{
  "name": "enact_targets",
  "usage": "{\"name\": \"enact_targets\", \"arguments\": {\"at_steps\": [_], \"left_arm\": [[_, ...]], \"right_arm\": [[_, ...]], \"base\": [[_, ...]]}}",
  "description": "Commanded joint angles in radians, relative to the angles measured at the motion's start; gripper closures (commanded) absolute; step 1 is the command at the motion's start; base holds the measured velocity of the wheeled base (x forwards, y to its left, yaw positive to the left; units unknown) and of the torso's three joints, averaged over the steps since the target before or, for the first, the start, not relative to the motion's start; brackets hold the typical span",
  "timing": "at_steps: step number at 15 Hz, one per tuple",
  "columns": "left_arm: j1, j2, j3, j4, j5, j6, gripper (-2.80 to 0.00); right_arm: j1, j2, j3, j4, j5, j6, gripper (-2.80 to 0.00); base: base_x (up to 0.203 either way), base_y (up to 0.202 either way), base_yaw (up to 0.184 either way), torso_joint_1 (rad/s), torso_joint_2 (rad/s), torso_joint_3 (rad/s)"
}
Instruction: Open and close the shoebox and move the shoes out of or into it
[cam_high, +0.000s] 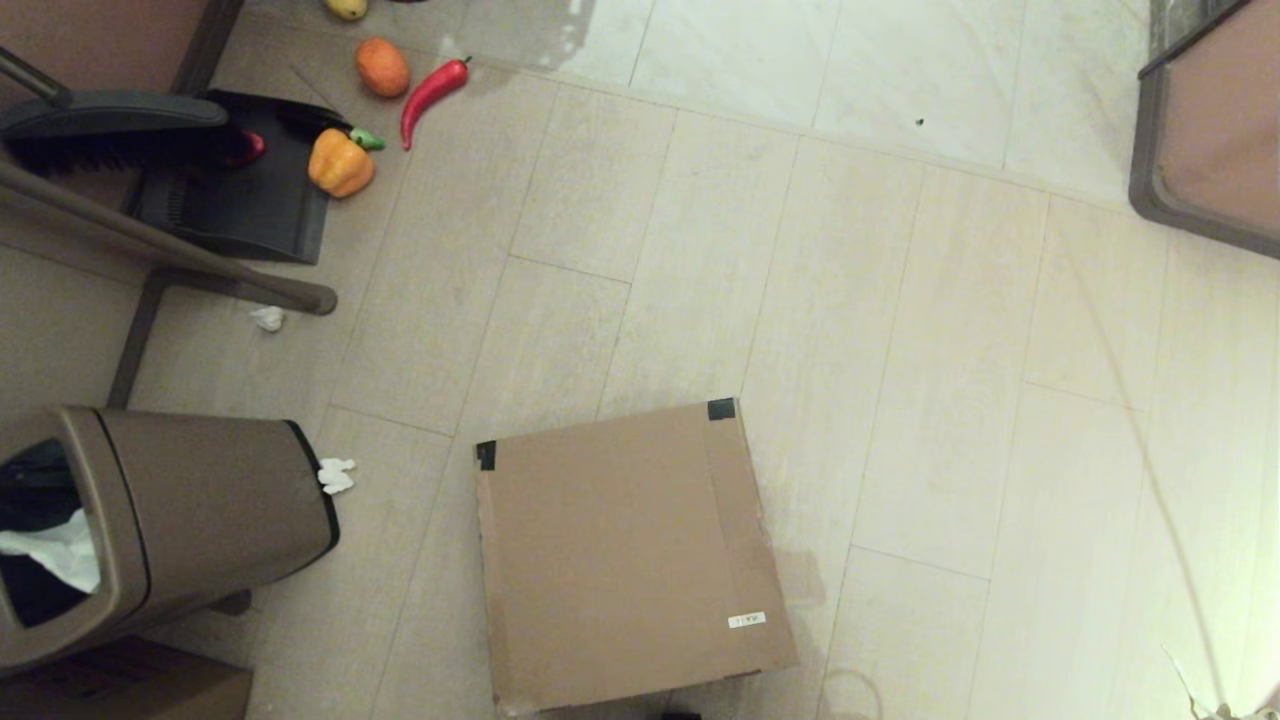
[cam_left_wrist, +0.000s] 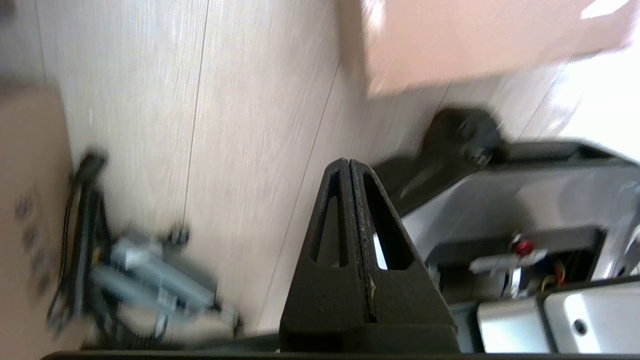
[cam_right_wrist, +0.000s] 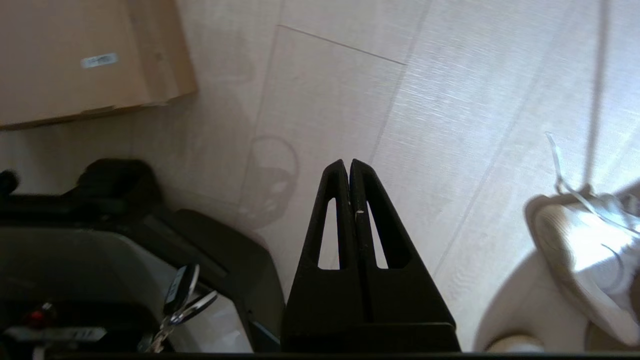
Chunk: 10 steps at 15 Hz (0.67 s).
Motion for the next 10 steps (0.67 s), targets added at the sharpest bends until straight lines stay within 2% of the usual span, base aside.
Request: {"name": "enact_targets", "arguments": {"at_steps": [1, 4, 8, 10], "left_arm": [[-0.025, -0.113, 0.013, 0.002, 0.003, -0.006, 0.00], [-0.029, -0.195, 0.014, 0.001, 0.006, -0.005, 0.00], [-0.029, -0.190, 0.011, 0.007, 0.017, -0.018, 0.00], [-0.037, -0.156, 0.007, 0.026, 0.013, -0.021, 0.00]], "right_arm": [[0.041, 0.006, -0.001, 0.002, 0.001, 0.001, 0.00], [0.019, -0.083, -0.004, 0.006, -0.033, 0.005, 0.00], [0.018, -0.272, -0.003, 0.006, -0.039, 0.002, 0.00], [0.021, -0.281, 0.002, -0.006, -0.039, 0.022, 0.00]], "base": [[0.000, 0.000, 0.000, 0.000, 0.00, 0.000], [0.000, 0.000, 0.000, 0.000, 0.00, 0.000], [0.000, 0.000, 0.000, 0.000, 0.00, 0.000], [0.000, 0.000, 0.000, 0.000, 0.00, 0.000]]}}
